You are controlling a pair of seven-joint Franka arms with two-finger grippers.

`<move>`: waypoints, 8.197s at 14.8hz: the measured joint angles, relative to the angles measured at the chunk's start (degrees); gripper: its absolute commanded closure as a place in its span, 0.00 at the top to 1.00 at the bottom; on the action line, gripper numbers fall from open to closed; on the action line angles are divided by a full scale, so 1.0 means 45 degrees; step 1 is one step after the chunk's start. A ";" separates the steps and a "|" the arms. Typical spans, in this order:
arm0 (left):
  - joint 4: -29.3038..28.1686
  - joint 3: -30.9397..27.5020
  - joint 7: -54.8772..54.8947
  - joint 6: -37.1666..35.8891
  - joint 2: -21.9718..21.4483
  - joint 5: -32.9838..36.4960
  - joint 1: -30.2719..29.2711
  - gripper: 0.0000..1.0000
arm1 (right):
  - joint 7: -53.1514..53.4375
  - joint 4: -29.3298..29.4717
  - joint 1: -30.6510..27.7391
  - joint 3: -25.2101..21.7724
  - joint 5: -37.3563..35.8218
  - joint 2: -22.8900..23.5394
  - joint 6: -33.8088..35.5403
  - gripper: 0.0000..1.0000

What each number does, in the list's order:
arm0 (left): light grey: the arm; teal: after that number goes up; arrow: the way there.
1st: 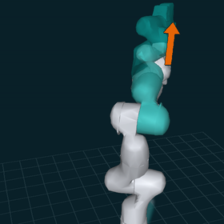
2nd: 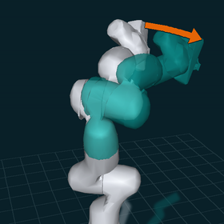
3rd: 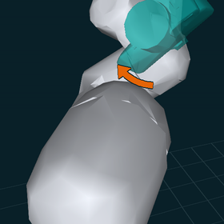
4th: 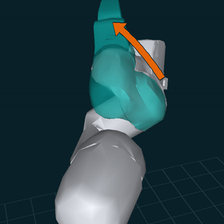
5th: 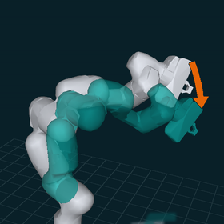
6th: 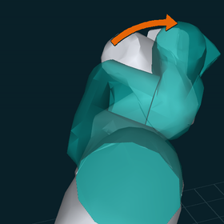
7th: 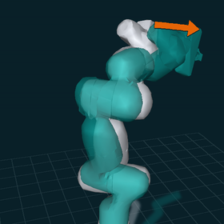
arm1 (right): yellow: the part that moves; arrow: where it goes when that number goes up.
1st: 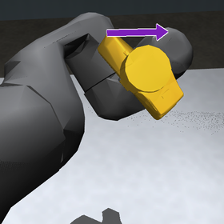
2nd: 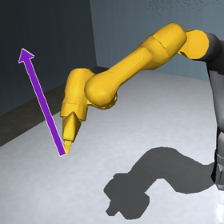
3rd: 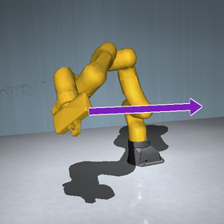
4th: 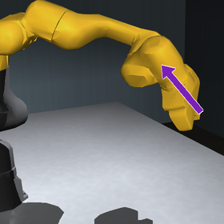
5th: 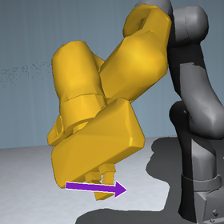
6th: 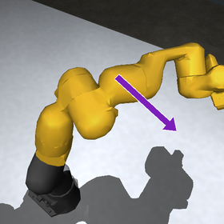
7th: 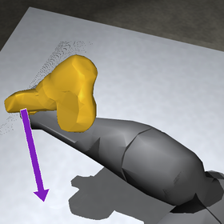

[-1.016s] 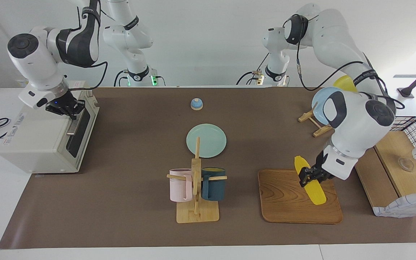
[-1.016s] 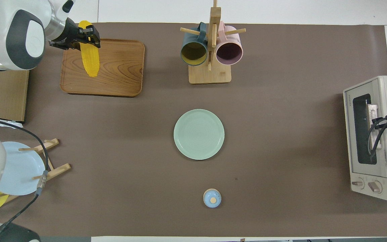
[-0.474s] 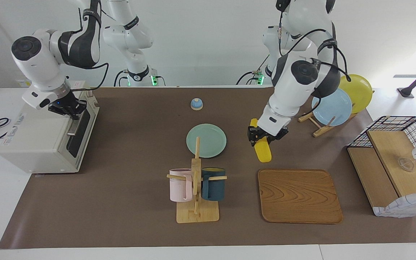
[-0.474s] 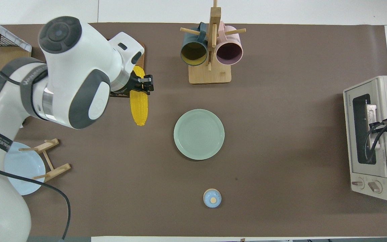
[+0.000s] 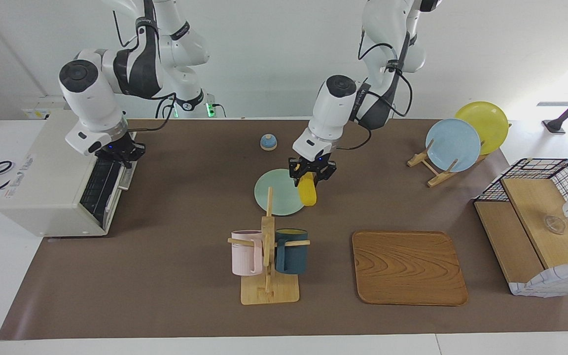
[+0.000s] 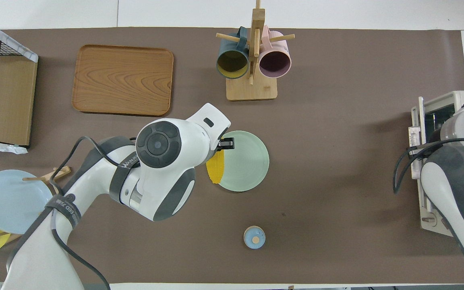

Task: Put corn in oven
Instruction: 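Carry the corn with the left gripper and lower it onto the green plate, then release the corn and withdraw the left gripper toward its rest pose, then grasp the green plate rim with the right gripper, then carry the plate with corn toward the open oven with the right gripper, then slide the plate into the oven with the right gripper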

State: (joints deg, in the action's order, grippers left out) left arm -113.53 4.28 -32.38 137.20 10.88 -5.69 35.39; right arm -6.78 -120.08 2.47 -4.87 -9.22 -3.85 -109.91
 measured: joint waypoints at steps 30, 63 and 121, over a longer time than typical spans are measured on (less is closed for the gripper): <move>0.1873 -0.0349 -0.0415 -0.0394 0.1768 0.0000 -0.0072 1.00 | 0.2343 -0.1865 0.2211 0.0256 0.1283 0.1769 -0.4223 0.00; 0.3711 -0.0423 0.5396 -0.8632 -0.2586 0.1186 -0.6968 1.00 | 1.1437 0.4388 0.9553 0.1386 0.0235 0.6782 -0.4597 0.33; 0.3851 0.0157 0.5950 -0.9980 -0.3374 0.1194 -0.7461 1.00 | 0.1420 -0.2403 -0.0399 0.1128 -0.2642 -0.0376 -0.1306 0.00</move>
State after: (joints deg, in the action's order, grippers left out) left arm -96.20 4.99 -5.60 92.29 -4.30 -0.31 1.81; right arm -0.39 -130.90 0.67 0.21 -21.11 -5.54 -115.79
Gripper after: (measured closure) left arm 0.000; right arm 0.974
